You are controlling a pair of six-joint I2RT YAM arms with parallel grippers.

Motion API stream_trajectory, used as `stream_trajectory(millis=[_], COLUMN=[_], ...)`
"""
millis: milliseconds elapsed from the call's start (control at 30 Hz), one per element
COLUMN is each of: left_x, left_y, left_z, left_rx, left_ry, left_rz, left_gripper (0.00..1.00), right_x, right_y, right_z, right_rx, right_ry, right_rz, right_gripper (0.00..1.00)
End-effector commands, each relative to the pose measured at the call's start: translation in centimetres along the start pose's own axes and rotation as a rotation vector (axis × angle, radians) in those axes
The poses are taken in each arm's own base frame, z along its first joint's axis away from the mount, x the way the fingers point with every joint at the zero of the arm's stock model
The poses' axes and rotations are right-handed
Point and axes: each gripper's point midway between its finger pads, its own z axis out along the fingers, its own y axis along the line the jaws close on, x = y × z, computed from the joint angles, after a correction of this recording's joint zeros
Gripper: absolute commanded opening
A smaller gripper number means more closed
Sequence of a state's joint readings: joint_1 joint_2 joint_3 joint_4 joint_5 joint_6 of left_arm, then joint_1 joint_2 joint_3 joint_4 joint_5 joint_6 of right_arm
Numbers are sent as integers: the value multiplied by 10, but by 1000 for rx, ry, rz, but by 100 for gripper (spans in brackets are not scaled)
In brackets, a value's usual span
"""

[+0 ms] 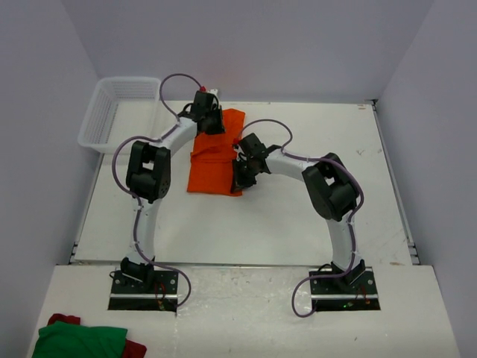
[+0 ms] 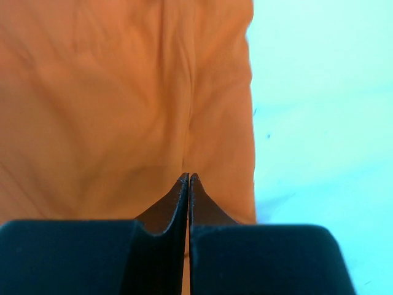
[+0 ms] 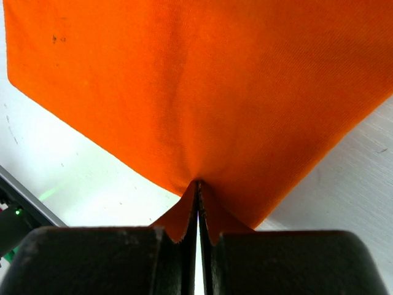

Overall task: Fold and stack the t-shirts
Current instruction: Fold the folded rectangular tshirt in 1/3 of the way

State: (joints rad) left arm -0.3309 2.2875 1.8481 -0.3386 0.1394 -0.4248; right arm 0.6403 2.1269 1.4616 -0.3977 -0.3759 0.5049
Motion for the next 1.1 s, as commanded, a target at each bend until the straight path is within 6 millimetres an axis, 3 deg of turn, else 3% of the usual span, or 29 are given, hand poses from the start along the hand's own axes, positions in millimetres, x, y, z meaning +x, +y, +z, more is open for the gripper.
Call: stream_trajectory(millis=[0,100,233,300,367,433,467,500,533,600,700,733,767,867,1033,1067], left_x=[-58,-79,-72,-54,-29,-11,8,16,38,44,64,77,77,97,139,144], left_y=[-6,-5,-10,-9,4,12,15,11,19,8,19,25,24,35,49,50], left_z=[-15,-33,-74,-101,-124,-138,-152,-158,-159,-181,-204,-205,-215,-217,-195,-191], left_rx=[33,13,-7,-28,-89,-132,-139,-132,-165,-154,-210,-222,-216,-241,-259,-254], left_ry=[-101,-123,-150,-158,-156,-162,-155,-156,-133,-167,-178,-160,-177,-148,-46,-36], left_rz=[31,25,11,-8,-71,-116,-148,-147,-156,-139,-153,-150,-151,-145,-160,-162], left_gripper=[0,0,0,0,0,0,0,0,0,0,0,0,0,0,0,0], right_x=[42,39,36,29,21,12,12,8,3,-6,-18,-25,-30,-44,-73,-73], right_y=[-31,-30,-27,-21,-11,-5,-6,0,3,11,19,21,22,26,39,31], right_z=[12,10,3,-5,-17,-27,-33,-42,-49,-61,-70,-71,-72,-68,-57,-45], right_rx=[108,112,102,93,75,80,94,89,96,85,95,102,107,101,66,69], right_ry=[125,112,87,61,22,-5,-2,-21,-34,-64,-66,-65,-74,-66,-57,-31], right_rz=[44,32,3,-12,-27,-46,-44,-59,-71,-88,-110,-112,-114,-106,-95,-75], right_gripper=[0,0,0,0,0,0,0,0,0,0,0,0,0,0,0,0])
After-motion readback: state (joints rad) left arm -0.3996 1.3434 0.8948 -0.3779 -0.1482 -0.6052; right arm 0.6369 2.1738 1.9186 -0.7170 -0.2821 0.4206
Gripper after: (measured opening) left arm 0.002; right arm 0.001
